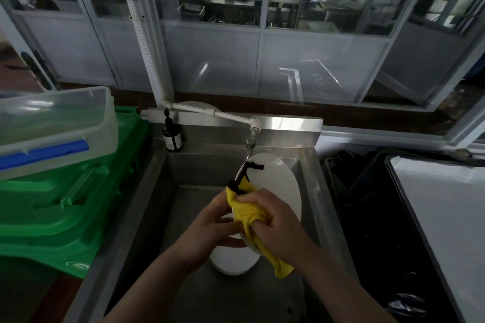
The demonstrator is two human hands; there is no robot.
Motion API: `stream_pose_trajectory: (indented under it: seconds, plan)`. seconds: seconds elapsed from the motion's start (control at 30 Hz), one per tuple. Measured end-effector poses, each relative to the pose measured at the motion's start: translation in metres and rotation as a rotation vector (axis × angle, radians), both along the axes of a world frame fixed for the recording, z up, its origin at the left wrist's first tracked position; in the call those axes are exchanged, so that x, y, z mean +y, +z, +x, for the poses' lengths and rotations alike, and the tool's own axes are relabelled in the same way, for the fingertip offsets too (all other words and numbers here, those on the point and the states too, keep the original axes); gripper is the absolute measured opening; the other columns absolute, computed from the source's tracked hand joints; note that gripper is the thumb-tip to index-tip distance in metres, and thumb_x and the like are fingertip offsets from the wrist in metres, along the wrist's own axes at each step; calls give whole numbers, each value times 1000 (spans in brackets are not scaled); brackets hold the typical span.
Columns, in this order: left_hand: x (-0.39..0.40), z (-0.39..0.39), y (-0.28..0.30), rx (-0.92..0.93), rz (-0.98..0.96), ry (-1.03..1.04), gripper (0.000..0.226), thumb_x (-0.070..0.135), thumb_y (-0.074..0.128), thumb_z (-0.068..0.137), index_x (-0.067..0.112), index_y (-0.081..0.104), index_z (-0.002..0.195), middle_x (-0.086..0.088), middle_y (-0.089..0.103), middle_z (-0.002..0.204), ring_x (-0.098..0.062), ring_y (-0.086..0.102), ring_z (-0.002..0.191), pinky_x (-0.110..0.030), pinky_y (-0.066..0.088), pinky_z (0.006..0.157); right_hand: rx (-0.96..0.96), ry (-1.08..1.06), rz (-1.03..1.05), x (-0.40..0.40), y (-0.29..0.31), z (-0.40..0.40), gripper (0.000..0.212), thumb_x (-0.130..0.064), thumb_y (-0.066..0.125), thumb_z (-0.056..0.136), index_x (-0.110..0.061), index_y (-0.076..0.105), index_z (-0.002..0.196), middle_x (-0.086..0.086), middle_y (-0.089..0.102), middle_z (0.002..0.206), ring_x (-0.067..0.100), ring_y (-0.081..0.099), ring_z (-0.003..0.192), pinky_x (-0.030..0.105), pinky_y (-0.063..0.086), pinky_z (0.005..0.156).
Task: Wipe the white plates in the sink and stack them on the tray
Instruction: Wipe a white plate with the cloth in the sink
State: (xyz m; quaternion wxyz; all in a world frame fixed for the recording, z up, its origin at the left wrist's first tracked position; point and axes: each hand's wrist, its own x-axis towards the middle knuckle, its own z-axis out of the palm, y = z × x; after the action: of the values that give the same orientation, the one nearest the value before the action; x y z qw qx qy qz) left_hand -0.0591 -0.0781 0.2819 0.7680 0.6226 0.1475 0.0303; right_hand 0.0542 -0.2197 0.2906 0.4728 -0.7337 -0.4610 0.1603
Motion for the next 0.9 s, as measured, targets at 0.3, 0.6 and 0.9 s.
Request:
stream_pose_trajectory:
  seconds: [0.3,0.6,0.9]
  plan:
    - [-6,5,-5,36,-17,0,52,0,60,95,35,56,133,-8,66,126,-29,68,112,-45,59,86,1,2,-64,-7,-6,9,36,-15,58,87,-36,61,116,-21,57,105,2,58,97,13,46,80]
    - [-8,5,-9,28,-11,134,64,-8,49,96,46,54,130,7,69,114,-22,71,101,-41,60,73,-62,-205,-136,-16,-23,37,38,-23,57,93,-42,55,125,-23,53,119,-4,52,108,21,47,90]
    - [-1,2,-8,15,-7,183,67,-9,48,95,45,50,135,11,68,119,-17,69,107,-43,61,76,-90,-365,-240,-23,-33,68,44,-12,59,86,-35,60,123,-12,55,117,11,56,106,30,47,86]
